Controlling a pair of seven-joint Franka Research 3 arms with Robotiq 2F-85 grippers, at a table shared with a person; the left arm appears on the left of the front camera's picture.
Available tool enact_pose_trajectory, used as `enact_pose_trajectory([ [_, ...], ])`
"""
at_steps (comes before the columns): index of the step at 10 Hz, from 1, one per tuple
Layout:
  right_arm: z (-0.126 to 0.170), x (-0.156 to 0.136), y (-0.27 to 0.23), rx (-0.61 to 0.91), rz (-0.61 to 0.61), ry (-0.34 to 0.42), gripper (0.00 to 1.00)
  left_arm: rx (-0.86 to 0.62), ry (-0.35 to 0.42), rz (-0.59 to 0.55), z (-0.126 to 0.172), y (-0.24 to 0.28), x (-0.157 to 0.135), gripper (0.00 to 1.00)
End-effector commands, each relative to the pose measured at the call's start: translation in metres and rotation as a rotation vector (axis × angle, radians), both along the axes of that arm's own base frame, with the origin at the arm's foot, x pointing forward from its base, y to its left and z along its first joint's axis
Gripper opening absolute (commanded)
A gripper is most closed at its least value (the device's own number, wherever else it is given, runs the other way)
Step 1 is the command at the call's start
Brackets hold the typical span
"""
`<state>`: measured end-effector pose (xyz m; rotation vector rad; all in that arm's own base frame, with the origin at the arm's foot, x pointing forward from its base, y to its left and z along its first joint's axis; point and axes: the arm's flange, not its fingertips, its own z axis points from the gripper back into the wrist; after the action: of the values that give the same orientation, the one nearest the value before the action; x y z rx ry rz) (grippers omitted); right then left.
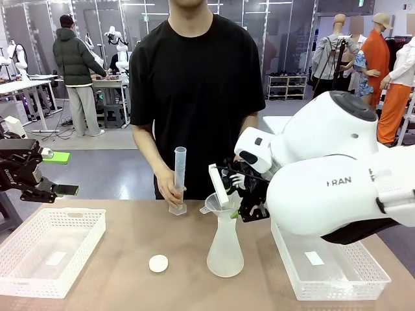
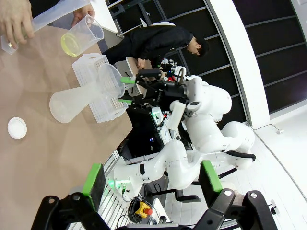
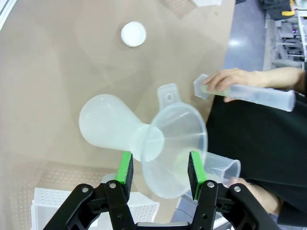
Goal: Prepare the solutions needed for the experiment.
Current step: Once the solution is in the Big flask , pick up the Plastic Funnel and place it back into the right Organizing basket.
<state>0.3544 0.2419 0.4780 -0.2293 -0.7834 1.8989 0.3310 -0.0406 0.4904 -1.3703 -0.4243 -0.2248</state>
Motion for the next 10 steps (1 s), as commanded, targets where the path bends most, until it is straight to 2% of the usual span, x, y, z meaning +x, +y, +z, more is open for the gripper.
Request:
enact_pose_trajectory([
  [1,0.034,-0.022,-0.005,0.036,-0.016,-0.082,0.59,-0.025,-0.016,-0.002,0.003,-0.003,0.002,1.0],
  [4,0.077,-0.032,-0.035,-0.004,-0.051,-0.169,0.59,-0.025,-0.016,-0.002,0.003,-0.003,0.002,1.0],
  [6,0.107,-0.033,-0.079,-0.05,-0.116,-0.211,0.59,-0.025,-0.016,-0.002,0.003,-0.003,0.002,1.0],
  [10,0.132,-0.041,-0.132,-0.122,-0.288,-0.205,0.59,-0.025,-0.016,-0.002,0.003,-0.003,0.002,1.0],
])
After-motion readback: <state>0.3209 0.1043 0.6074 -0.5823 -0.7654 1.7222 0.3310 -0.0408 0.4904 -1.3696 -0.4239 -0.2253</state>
